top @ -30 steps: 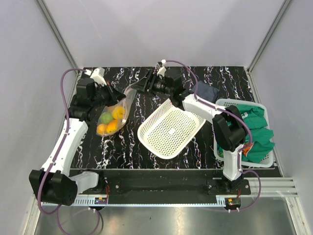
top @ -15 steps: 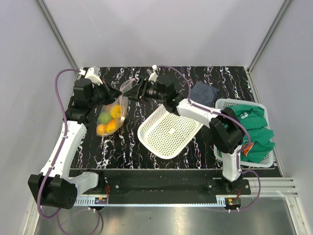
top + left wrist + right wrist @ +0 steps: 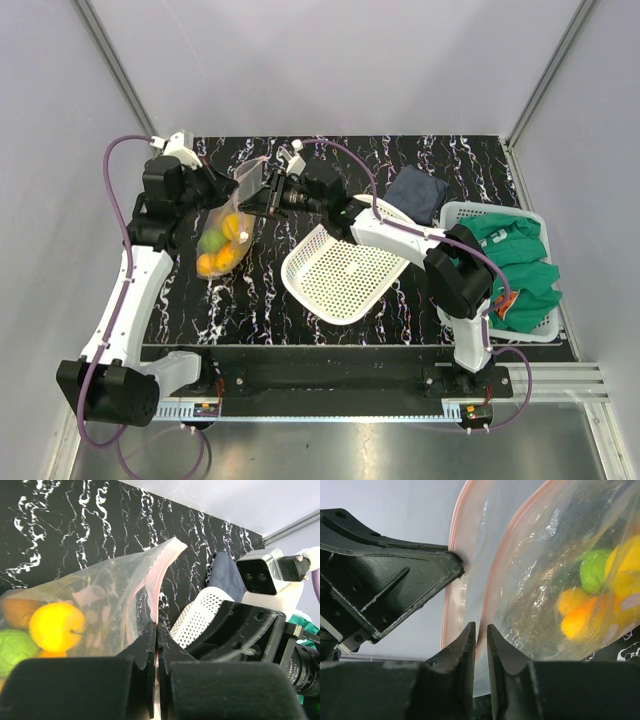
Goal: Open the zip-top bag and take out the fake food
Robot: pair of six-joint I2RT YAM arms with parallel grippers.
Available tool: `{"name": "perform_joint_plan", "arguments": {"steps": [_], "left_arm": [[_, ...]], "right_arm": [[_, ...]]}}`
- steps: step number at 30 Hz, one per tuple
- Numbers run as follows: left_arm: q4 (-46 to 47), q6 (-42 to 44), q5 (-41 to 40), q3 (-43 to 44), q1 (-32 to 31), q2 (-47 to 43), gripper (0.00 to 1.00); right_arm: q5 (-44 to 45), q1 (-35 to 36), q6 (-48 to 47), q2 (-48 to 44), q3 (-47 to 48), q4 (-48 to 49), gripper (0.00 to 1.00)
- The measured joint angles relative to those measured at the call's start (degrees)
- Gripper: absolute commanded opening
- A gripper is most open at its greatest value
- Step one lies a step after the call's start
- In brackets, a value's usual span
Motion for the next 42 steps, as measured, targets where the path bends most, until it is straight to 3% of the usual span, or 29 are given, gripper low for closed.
{"name": "perform_joint_plan", "arguments": {"steps": [3,9,15,20,25,28,31,35,41,42], "left_arm": [[-0.33,0.79,-0.7,0.24,0.22,-0.02,0.0],[-1.68,2.08,-4.72,0.35,1.05,-0.57,0.0],[-3.61,2.75,-11.89,0.33,1.68,-4.13,0.0],[-3.56,3.39,-13.16,0.33,2.19,-4.9,0.0],[-3.45,4.48,-10.03,0.33,2.38,-4.17,0.0],[-3.15,5.31,-7.04,0.33,2.43,-3.87,0.0],[-2.82,5.73,-4.55,0.15,2.43,-3.8,0.0],[-2.16,6.12,-2.71,-0.96,2.43,-3.82,0.0],[-1.97,6.34,-1.9,-1.57,2.43,-3.89,0.0],[-1.97,6.34,-1.86,-1.57,2.43,-3.93,0.0]], "right_arm": [[0.59,0.04,-0.44,0.0,0.0,-0.37,0.0],[4.42,0.11,-2.6,-0.39,-0.24,-3.15,0.0],[16.33,0.46,-2.01,-7.65,-9.03,-3.54,0.0],[24.0,0.68,-0.66,-10.45,-12.61,-3.19,0.01],[25.14,0.68,-2.23,-10.27,-11.69,-4.76,0.41],[25.0,0.68,-6.97,-9.22,-6.8,-8.98,0.52],[25.0,0.68,-12.96,-9.2,-2.29,-12.2,0.55],[23.8,0.68,-21.09,-9.42,2.08,-15.1,0.54],[16.02,0.76,-28.76,-9.18,7.5,-18.32,0.4],[14.71,0.85,-29.29,-8.9,8.48,-18.47,0.34]]}}
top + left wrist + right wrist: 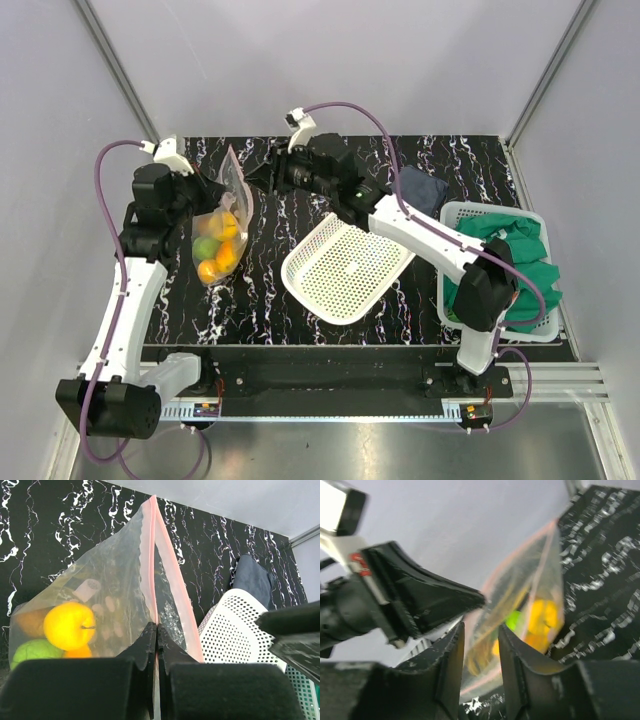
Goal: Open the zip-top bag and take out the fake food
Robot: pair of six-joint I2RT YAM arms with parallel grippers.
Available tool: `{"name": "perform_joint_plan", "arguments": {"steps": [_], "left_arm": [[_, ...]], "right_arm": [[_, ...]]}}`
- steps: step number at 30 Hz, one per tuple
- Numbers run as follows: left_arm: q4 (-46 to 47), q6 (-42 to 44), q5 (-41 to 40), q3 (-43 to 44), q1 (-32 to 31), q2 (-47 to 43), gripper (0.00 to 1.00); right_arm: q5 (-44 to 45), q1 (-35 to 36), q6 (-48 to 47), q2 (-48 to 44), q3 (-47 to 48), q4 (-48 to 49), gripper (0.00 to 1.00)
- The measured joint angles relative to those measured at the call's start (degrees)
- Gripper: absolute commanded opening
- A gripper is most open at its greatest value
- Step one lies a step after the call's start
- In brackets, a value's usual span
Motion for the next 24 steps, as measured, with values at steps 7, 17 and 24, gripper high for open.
{"name": "perform_joint_plan", "arguments": {"steps": [7,17,24], "left_arm": [[0.0,-0.02,0.48,-0.04,0.0,-0.7,0.0],[0.0,-0.22,1.2,-0.04,-0.72,-1.49,0.0],[0.02,-0.94,1.2,-0.02,-4.85,-0.94,0.0]], "right_arm": [[-8.48,1.33,-1.25,6.27,8.57,-0.28,0.14],[-9.75,1.44,-0.07,17.0,13.88,-2.95,0.07],[-3.02,1.42,1.53,21.38,18.16,-10.27,0.06]]}}
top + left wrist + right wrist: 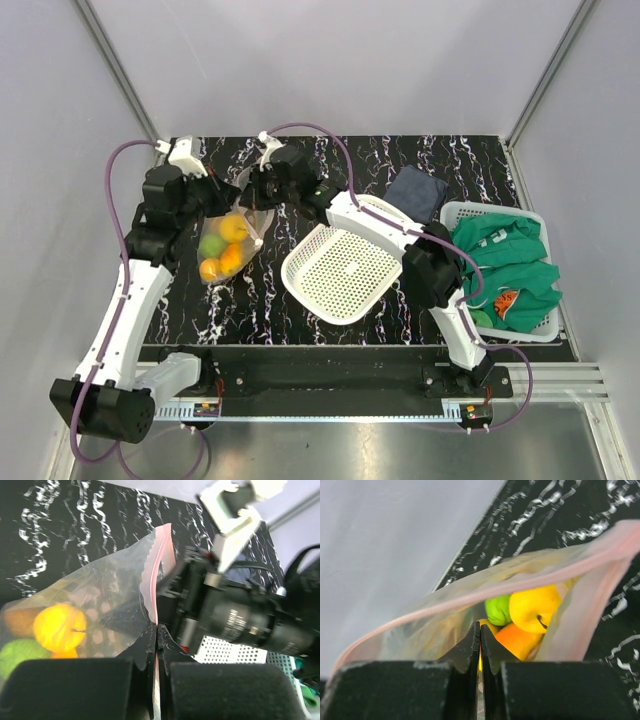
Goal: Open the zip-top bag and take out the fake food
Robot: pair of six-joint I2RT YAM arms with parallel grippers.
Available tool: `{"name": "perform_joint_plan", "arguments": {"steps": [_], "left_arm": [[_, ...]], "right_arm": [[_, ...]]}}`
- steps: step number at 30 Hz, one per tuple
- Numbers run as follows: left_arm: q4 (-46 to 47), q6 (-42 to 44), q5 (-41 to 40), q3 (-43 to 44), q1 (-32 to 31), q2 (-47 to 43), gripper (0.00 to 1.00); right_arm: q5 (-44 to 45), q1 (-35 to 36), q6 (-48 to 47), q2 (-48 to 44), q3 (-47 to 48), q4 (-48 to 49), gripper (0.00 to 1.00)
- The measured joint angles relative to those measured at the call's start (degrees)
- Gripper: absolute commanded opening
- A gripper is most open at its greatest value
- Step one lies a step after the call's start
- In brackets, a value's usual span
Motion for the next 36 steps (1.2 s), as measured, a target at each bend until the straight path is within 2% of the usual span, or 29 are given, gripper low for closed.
{"name": "perform_joint_plan", "arguments": {"steps": [5,12,20,21,23,24,25,26,31,34,35,36], "left_arm": [[0.35,-0.39,0.0,0.02,-1.62,1.53,0.0],[1.62,-1.46,-0.04,0.13,-3.48,4.11,0.0],[1.9,-1.64,-0.46,0.66,-3.8,6.21,0.0],[1.81,-1.64,-0.55,0.85,-3.8,6.64,0.01],[1.46,-1.62,-0.92,1.77,-3.8,7.85,0.13],[1.07,-1.46,-1.31,2.47,-3.8,8.46,0.23],[0.22,-1.46,-2.19,3.43,-3.8,9.14,0.38],[-0.24,-1.53,-2.97,4.0,-3.78,9.4,0.44],[-2.51,-1.01,-7.3,4.68,-1.75,8.04,0.48],[-3.82,-1.01,-8.83,4.74,0.83,7.06,0.38],[-4.46,-1.11,-9.31,4.81,1.9,6.99,0.39],[-4.92,-1.31,-9.33,4.85,2.58,7.17,0.44]], "right_arm": [[3.32,-0.46,1.14,0.31,0.0,-3.28,0.08],[-0.24,-0.98,2.38,4.46,2.91,-3.08,0.1],[-2.8,-1.05,4.7,8.87,3.32,-3.06,0.2],[-2.91,-1.09,4.98,9.01,3.32,-3.06,0.21],[-3.67,-1.29,5.75,9.33,3.32,-2.69,0.22],[-4.31,-1.51,6.25,9.6,3.32,-2.23,0.22],[-4.68,-1.73,6.64,9.86,3.32,-1.9,0.22],[-5.27,-2.05,7.23,10.25,3.32,-1.55,0.22],[-6.38,-3.69,8.7,11.67,3.23,-1.25,0.24],[-7.26,-4.55,9.42,11.69,2.58,-0.5,0.24],[-7.34,-4.81,9.6,11.69,2.47,-0.28,0.24],[-7.45,-4.92,9.75,11.69,2.32,-0.02,0.24]]}}
